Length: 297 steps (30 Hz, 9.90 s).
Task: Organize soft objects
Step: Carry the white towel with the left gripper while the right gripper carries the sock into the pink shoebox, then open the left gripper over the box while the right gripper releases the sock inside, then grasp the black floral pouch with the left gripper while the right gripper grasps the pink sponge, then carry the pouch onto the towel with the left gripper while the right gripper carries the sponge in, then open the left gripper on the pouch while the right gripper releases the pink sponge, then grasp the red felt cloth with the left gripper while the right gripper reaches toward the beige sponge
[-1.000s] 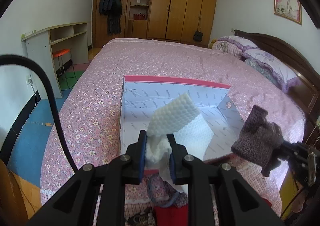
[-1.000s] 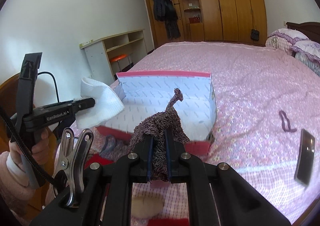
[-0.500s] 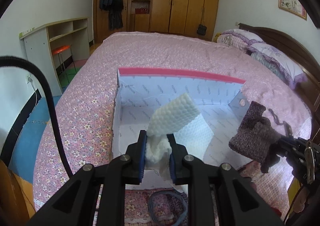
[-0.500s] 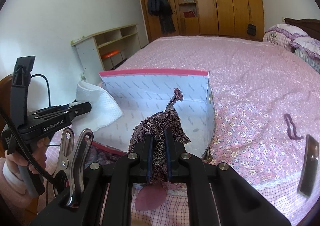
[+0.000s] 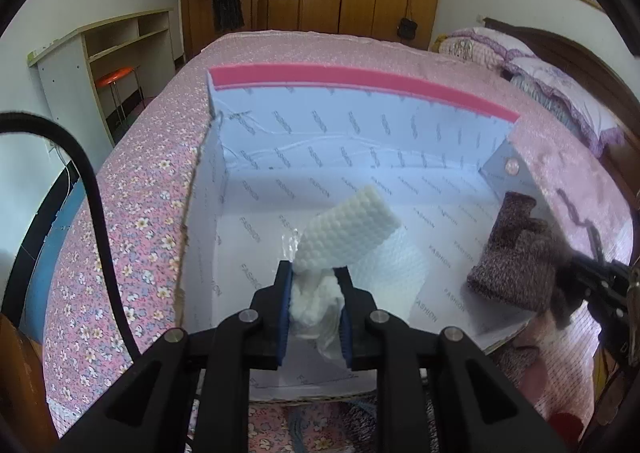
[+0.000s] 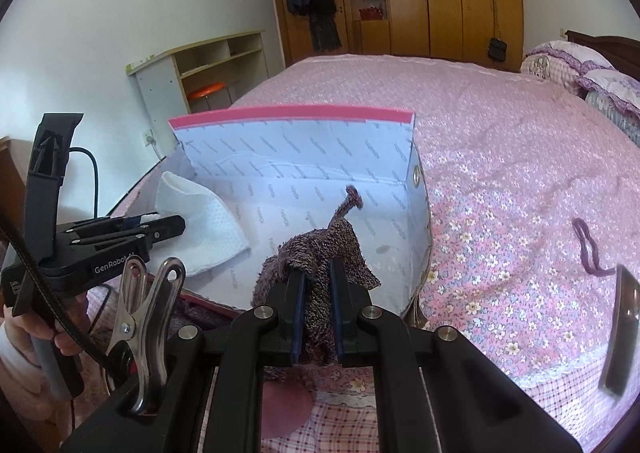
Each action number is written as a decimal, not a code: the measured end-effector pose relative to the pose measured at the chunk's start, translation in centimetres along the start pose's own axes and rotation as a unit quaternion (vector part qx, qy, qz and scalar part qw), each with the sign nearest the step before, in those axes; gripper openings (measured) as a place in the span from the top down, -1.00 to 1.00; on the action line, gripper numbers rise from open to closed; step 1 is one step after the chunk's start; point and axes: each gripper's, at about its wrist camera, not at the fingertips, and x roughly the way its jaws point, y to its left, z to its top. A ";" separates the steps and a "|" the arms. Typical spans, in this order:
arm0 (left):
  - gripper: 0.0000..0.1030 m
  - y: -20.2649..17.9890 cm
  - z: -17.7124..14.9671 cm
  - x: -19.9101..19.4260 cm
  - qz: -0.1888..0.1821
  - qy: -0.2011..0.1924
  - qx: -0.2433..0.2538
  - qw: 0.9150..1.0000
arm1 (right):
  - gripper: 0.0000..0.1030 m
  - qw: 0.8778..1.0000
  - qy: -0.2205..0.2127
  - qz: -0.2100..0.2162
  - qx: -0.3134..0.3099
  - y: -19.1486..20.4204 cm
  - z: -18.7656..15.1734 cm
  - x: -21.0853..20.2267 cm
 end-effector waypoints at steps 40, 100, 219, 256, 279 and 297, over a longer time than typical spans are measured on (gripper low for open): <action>0.08 0.8 -1.4 -5.3 -0.053 0.015 -0.003 0.998 | 0.14 0.999 -0.008 -0.006 0.044 -1.2 -1.1 -3.6; 0.08 4.0 -12.7 -7.3 -0.016 0.044 -0.015 0.999 | 0.14 0.991 0.086 0.044 0.093 1.5 -8.7 0.1; 0.25 -0.2 -0.1 0.8 0.007 0.018 0.045 0.999 | 0.28 0.999 0.042 -0.028 0.012 -1.8 2.5 4.2; 0.02 0.0 0.1 -2.4 -0.023 0.001 0.017 1.000 | 0.04 0.999 0.008 -0.022 0.027 -2.1 2.9 2.5; -0.01 0.2 -4.4 -9.1 -0.028 -0.007 0.021 0.999 | 0.04 1.000 -0.003 -0.008 0.028 -0.2 -1.2 -4.6; -0.49 -2.5 -10.8 -8.5 -0.031 0.052 0.074 0.995 | 0.04 0.997 0.032 -0.003 0.065 0.0 -7.0 -5.8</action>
